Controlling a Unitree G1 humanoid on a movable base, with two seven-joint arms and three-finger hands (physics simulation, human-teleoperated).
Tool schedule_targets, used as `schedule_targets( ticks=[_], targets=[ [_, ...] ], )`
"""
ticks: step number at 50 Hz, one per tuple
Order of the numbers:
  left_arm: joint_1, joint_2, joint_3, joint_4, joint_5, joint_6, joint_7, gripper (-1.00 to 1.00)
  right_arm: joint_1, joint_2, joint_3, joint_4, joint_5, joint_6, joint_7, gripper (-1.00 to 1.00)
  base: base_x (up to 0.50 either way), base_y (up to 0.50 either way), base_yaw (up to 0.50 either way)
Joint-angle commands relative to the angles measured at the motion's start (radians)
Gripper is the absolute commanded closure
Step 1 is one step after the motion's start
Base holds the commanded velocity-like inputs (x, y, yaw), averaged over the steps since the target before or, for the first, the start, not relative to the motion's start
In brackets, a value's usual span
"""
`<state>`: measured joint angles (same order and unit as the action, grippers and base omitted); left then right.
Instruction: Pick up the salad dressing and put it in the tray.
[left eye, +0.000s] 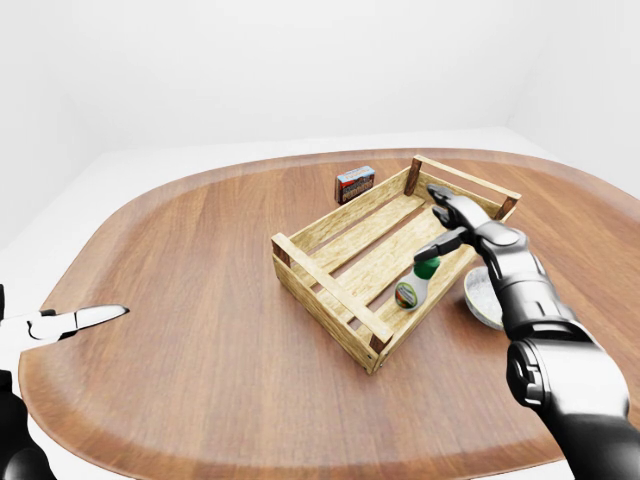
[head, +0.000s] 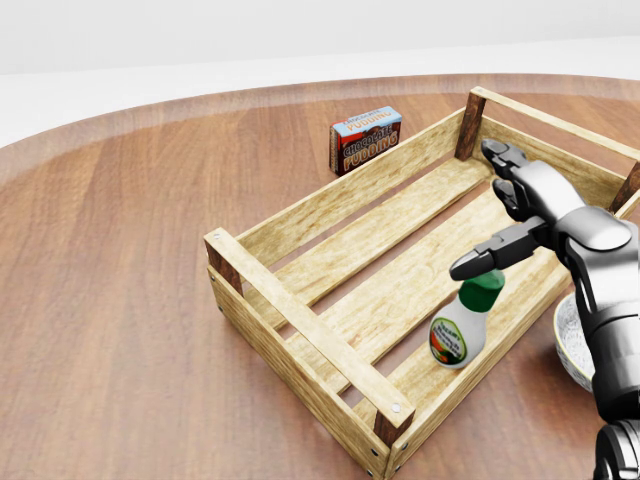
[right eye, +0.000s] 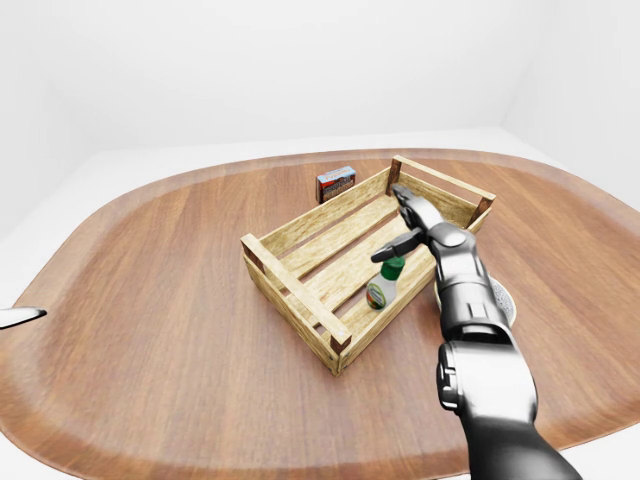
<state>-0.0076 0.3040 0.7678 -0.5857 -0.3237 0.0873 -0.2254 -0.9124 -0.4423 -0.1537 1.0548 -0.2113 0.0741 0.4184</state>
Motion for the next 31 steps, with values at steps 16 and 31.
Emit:
schedule_targets(
  ticks=[16,31],
  targets=[
    [-0.001,0.003,0.009,-0.02,-0.013,0.0,0.0,-1.0,-0.129,-0.079,0.002,-0.89,-0.189,0.013,0.28,-1.0,0.0,0.0,0.0],
    [-0.002,0.002,0.003,-0.02,-0.008,0.0,0.001,-1.0,-0.126,-0.079,-0.006,-0.954,-0.199,0.013,0.28,-1.0,0.0,0.0,0.0]
  ],
)
